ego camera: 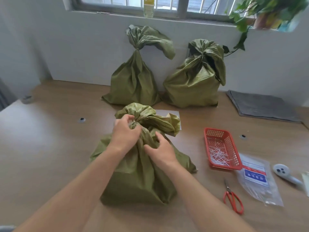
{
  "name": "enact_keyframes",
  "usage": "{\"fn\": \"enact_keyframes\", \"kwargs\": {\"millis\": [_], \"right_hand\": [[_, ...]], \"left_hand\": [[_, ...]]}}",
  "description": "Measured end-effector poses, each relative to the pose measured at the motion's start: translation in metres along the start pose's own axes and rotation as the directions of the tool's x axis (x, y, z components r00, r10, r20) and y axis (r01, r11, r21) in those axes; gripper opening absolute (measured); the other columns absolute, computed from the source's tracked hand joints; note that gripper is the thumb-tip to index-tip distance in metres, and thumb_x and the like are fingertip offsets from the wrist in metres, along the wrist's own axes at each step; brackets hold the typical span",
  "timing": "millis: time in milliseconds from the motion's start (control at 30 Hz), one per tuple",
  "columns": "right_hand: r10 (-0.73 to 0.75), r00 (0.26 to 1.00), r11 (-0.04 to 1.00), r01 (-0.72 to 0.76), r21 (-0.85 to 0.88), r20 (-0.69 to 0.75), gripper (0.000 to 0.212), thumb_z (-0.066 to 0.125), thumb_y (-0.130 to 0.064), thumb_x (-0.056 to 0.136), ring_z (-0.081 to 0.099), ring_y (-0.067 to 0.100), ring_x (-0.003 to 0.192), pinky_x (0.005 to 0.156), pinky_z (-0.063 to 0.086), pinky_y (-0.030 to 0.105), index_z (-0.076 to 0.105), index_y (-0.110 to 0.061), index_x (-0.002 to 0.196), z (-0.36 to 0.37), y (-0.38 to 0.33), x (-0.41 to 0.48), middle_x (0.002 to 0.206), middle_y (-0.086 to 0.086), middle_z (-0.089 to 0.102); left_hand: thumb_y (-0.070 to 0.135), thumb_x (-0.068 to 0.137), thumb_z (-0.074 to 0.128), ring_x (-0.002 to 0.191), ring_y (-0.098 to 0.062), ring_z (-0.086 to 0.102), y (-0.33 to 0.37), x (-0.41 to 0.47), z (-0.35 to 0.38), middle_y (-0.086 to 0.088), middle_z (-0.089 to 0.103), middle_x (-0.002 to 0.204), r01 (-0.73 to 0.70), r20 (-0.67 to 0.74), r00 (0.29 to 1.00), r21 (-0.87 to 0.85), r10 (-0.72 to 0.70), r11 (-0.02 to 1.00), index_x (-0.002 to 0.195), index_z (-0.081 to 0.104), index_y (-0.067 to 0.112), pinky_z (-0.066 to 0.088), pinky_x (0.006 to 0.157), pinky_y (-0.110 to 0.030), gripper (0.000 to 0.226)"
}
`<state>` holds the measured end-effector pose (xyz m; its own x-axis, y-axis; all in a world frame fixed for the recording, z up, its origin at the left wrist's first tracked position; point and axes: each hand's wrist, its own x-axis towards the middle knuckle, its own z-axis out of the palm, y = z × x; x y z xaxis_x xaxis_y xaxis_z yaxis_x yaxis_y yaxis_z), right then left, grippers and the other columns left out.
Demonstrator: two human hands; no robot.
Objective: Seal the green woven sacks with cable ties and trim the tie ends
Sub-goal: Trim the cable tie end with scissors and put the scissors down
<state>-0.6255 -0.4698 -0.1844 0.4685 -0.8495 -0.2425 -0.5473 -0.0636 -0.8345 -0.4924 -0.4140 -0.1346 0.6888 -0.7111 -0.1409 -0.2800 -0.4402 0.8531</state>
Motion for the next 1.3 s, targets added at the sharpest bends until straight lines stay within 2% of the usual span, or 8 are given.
{"fn": "enact_keyframes", "kwargs": {"millis": [100,233,367,533,767,867,1067,1300], "right_hand": [[0.034,0.997,0.999,-0.034,-0.007,0.063,0.098,0.08,-0.035,0.083,0.044,0.02,0.146,0.12,0.039,0.04,0.024,-0.031,0.164,0.021,-0.007,0.003,0.16,-0.004,0.046],[0.1,0.991,0.994,-0.095,-0.048,0.092,0.104,0.082,-0.029,0.081,0.043,0.023,0.146,0.118,0.04,0.038,0.021,-0.026,0.165,0.033,-0.014,0.012,0.159,0.0,0.045],[0.078,0.994,0.987,-0.066,-0.149,0.073,0.041,0.078,-0.02,0.075,0.068,0.026,0.112,0.098,0.057,0.041,0.07,-0.021,0.116,0.042,-0.022,0.028,0.113,0.003,0.074],[0.007,0.997,1.0,-0.005,-0.023,0.08,0.01,0.072,-0.015,0.076,0.073,0.018,0.081,0.078,0.063,0.04,0.076,-0.017,0.085,0.053,-0.047,0.049,0.079,-0.001,0.077],[-0.077,0.995,0.988,0.068,0.14,0.06,0.015,0.07,-0.018,0.072,0.075,0.02,0.08,0.079,0.064,0.043,0.078,-0.023,0.083,0.086,-0.094,0.081,0.074,-0.002,0.077],[-0.107,0.993,0.979,0.095,0.18,0.058,0.016,0.069,-0.018,0.071,0.075,0.024,0.083,0.081,0.063,0.047,0.078,-0.024,0.082,0.11,-0.12,0.091,0.075,-0.001,0.078],[-0.111,0.993,0.963,0.096,0.25,0.047,0.015,0.069,-0.016,0.075,0.076,0.024,0.085,0.082,0.063,0.049,0.078,-0.023,0.085,0.184,-0.189,0.125,0.078,-0.002,0.079],[-0.059,0.998,0.934,0.044,0.354,0.034,0.014,0.069,-0.011,0.081,0.075,0.019,0.081,0.078,0.065,0.044,0.077,-0.021,0.086,0.297,-0.283,0.181,0.079,-0.001,0.078]], "left_hand": [[0.036,0.09,0.067,0.108,-0.037,0.064,-0.006,0.011,-0.026,-0.012,0.059,0.117,0.115,0.074,0.986,0.344,-0.149,0.932,0.11,0.064,0.008,0.051,0.093,-0.036,0.035],[0.042,0.077,0.067,0.089,-0.028,0.073,-0.028,0.03,-0.037,-0.007,0.075,0.084,0.156,0.3,0.906,0.419,-0.298,0.895,0.081,0.071,0.01,0.06,0.085,-0.036,0.033],[0.023,0.097,0.054,0.093,-0.026,0.066,-0.034,0.038,-0.042,-0.008,0.066,0.096,0.066,0.349,0.879,0.588,-0.326,0.806,0.097,0.063,0.01,0.05,0.074,-0.032,0.017],[0.01,0.099,0.047,0.103,-0.038,0.069,-0.042,0.06,-0.061,-0.02,0.071,0.112,0.162,0.289,0.919,0.341,-0.267,0.926,0.114,0.071,0.007,0.057,0.096,-0.049,0.029],[0.014,0.105,0.048,0.088,-0.031,0.071,-0.038,0.091,-0.111,-0.015,0.074,0.096,0.132,0.147,0.978,0.112,-0.148,0.985,0.103,0.074,0.012,0.061,0.077,-0.041,0.026],[0.014,0.105,0.05,0.087,-0.027,0.071,-0.045,0.11,-0.141,-0.01,0.075,0.094,0.095,0.115,0.988,0.077,-0.104,0.992,0.099,0.074,0.02,0.056,0.067,-0.033,0.025],[0.018,0.101,0.054,0.091,-0.024,0.073,-0.076,0.169,-0.222,0.0,0.078,0.091,0.017,0.048,0.999,0.069,-0.021,0.997,0.089,0.075,0.026,0.058,0.092,-0.045,0.025],[0.023,0.099,0.052,0.081,-0.029,0.066,-0.123,0.276,-0.326,-0.001,0.069,0.076,-0.022,-0.077,0.997,0.103,0.03,0.994,0.08,0.064,0.02,0.055,0.079,-0.044,0.023]]}}
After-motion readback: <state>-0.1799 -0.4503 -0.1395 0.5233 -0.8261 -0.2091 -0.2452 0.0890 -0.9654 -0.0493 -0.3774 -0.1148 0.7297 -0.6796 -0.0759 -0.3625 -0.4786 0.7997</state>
